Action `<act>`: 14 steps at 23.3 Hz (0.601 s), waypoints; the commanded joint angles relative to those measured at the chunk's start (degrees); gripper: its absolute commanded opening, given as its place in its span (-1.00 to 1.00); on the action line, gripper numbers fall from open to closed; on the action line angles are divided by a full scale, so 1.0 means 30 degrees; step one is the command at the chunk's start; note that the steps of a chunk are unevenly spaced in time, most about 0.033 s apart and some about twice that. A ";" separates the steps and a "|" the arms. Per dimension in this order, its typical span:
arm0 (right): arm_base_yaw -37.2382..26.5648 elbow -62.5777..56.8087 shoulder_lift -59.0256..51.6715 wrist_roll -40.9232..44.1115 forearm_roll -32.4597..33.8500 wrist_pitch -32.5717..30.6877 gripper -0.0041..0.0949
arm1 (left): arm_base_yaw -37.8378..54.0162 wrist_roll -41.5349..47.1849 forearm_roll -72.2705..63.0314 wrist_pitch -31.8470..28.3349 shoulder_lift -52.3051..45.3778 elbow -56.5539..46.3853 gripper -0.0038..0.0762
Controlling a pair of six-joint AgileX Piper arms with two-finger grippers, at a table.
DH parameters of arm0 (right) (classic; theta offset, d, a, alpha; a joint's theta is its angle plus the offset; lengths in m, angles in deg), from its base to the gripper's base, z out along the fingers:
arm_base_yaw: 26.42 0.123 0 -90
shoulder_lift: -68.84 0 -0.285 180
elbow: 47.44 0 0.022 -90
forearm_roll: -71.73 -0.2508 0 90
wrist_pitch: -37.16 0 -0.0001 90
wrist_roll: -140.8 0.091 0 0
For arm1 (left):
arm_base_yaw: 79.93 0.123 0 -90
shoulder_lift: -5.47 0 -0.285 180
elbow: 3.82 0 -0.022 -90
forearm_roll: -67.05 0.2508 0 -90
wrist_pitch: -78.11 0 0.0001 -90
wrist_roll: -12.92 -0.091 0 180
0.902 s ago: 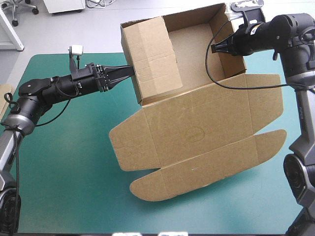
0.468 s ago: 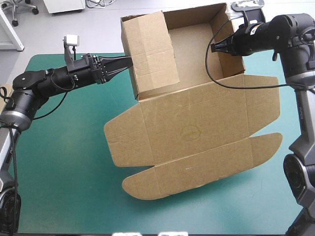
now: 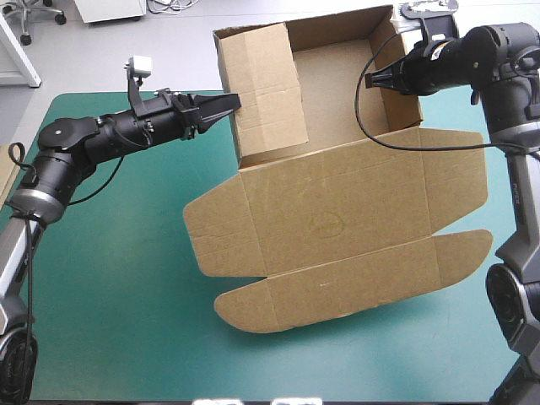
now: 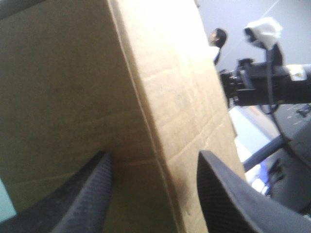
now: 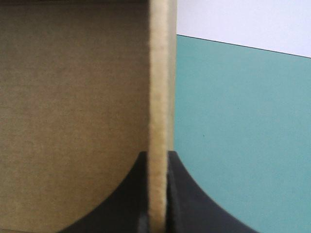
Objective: Fold the box
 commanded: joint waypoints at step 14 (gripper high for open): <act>0.0118 -0.2490 -0.0598 0.0347 -0.2755 -0.0003 -0.94 | -0.3943 1.6215 1.9941 -0.4224 0.0007 0.3616 0.07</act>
